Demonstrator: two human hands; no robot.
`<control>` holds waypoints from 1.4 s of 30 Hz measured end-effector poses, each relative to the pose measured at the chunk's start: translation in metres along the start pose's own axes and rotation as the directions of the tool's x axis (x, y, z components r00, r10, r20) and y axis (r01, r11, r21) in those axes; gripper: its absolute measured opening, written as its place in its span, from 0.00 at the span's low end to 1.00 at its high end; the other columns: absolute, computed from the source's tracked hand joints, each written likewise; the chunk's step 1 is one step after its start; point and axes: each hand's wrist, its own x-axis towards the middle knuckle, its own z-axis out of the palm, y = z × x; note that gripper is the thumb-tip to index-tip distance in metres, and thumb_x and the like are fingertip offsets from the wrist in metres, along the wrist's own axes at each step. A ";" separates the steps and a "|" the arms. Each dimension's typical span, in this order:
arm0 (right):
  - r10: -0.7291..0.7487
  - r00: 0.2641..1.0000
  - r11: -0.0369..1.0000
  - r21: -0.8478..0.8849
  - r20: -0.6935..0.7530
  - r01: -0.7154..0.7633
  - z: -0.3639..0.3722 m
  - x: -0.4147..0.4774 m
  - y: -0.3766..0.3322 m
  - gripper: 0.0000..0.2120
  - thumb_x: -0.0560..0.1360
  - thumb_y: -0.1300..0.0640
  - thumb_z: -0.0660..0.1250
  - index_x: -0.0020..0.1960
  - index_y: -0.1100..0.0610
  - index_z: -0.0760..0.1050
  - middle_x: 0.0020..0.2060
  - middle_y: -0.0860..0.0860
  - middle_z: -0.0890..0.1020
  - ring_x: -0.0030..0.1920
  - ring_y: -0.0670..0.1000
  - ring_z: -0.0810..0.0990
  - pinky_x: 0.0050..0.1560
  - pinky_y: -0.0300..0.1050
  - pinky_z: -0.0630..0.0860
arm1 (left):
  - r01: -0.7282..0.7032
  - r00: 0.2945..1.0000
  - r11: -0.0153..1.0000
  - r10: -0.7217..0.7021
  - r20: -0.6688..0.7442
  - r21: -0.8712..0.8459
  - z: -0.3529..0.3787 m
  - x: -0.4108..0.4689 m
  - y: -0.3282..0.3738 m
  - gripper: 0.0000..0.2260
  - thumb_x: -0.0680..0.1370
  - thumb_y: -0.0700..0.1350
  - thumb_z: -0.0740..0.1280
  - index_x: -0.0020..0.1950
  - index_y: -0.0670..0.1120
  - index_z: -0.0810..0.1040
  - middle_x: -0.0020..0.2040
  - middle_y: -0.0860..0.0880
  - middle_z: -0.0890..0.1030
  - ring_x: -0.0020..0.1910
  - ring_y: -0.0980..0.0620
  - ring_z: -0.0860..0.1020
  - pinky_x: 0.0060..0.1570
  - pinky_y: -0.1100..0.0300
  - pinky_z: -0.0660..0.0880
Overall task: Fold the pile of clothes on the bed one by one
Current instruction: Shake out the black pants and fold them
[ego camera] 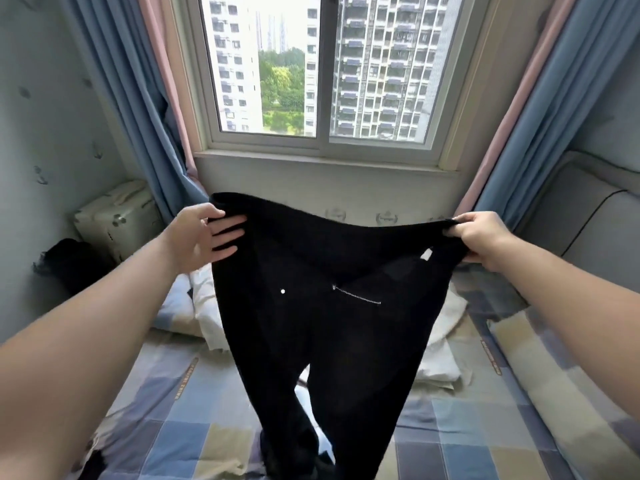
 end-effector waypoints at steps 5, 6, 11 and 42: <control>-0.013 1.000 0.999 0.041 0.021 0.012 -0.034 0.006 -0.110 0.11 0.80 0.69 0.54 0.46 0.60 0.72 0.23 0.55 0.73 0.20 0.49 0.75 0.19 0.37 0.72 | -0.352 0.895 0.876 0.419 -0.156 0.330 0.028 -0.009 0.093 0.05 0.78 0.41 0.71 0.54 0.47 0.80 0.48 0.50 0.87 0.46 0.55 0.85 0.53 0.58 0.78; -0.021 0.999 0.993 0.119 0.039 0.016 -0.041 0.002 -0.133 0.13 0.81 0.69 0.51 0.44 0.61 0.72 0.24 0.56 0.76 0.22 0.50 0.78 0.21 0.40 0.76 | -0.401 0.850 0.836 0.492 -0.188 0.374 0.033 -0.011 0.115 0.04 0.78 0.42 0.73 0.51 0.46 0.80 0.46 0.48 0.86 0.41 0.55 0.84 0.45 0.61 0.78; -0.295 0.945 0.936 0.242 0.142 0.256 -0.078 -0.020 -0.225 0.10 0.82 0.64 0.52 0.46 0.58 0.70 0.54 0.58 0.84 0.56 0.55 0.83 0.63 0.55 0.75 | -0.474 0.637 0.667 0.710 -0.300 0.575 0.043 -0.034 0.213 0.20 0.73 0.55 0.76 0.59 0.45 0.82 0.47 0.48 0.84 0.44 0.49 0.82 0.49 0.53 0.80; -0.394 0.778 0.878 0.451 0.489 0.162 0.001 -0.064 -0.331 0.08 0.75 0.51 0.71 0.46 0.56 0.81 0.49 0.51 0.84 0.49 0.52 0.81 0.56 0.47 0.78 | -0.483 0.873 0.848 0.487 -0.040 -0.220 0.175 -0.054 0.243 0.09 0.84 0.38 0.60 0.53 0.37 0.80 0.49 0.40 0.84 0.44 0.45 0.83 0.43 0.53 0.83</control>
